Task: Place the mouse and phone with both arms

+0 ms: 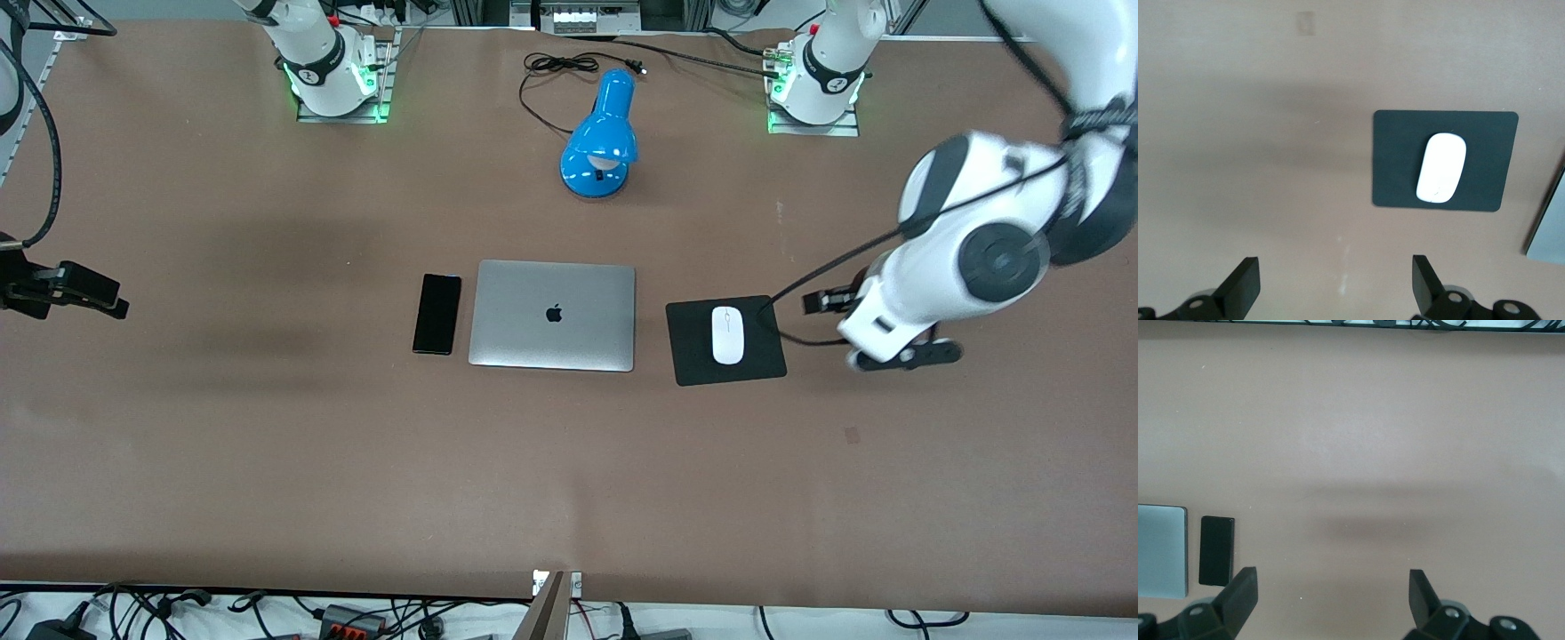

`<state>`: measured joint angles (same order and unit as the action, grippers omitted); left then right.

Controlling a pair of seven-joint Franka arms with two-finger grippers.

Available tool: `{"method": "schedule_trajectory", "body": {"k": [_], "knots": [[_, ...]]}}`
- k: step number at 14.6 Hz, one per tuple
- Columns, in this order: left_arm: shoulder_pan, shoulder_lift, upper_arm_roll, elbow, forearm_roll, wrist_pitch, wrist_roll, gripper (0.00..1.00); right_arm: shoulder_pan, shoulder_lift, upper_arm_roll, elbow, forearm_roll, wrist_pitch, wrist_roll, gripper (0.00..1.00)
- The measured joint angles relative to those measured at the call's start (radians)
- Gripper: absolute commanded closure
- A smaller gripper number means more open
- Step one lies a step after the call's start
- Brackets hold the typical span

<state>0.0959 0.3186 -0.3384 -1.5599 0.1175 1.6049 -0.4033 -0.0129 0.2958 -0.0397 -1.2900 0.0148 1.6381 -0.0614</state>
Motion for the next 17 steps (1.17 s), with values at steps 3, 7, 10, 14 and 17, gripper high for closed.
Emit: {"method": "schedule_trajectory", "body": {"k": [3,7,10,14,17], "knots": [[0.062,-0.093,0.0,0.003,-0.157,-0.019,0.015,0.0,0.001,-0.04,0.003,-0.063,-0.007,0.004,0.0,0.0],[0.09,-0.17,0.003,0.006,-0.149,-0.085,0.024,0.0,0.001,-0.133,0.004,-0.23,-0.008,0.028,0.0,0.0],[0.082,-0.185,-0.006,0.001,-0.137,-0.081,0.024,0.0,0.001,-0.205,0.004,-0.316,-0.009,0.038,0.0,0.0],[-0.016,-0.254,0.055,-0.065,-0.131,-0.054,0.033,0.0,0.001,-0.261,0.004,-0.363,-0.01,0.042,0.0,0.0],[-0.076,-0.326,0.126,-0.158,-0.125,0.0,0.157,0.0,0.001,-0.263,0.004,-0.365,-0.01,0.043,-0.001,0.0]]}}
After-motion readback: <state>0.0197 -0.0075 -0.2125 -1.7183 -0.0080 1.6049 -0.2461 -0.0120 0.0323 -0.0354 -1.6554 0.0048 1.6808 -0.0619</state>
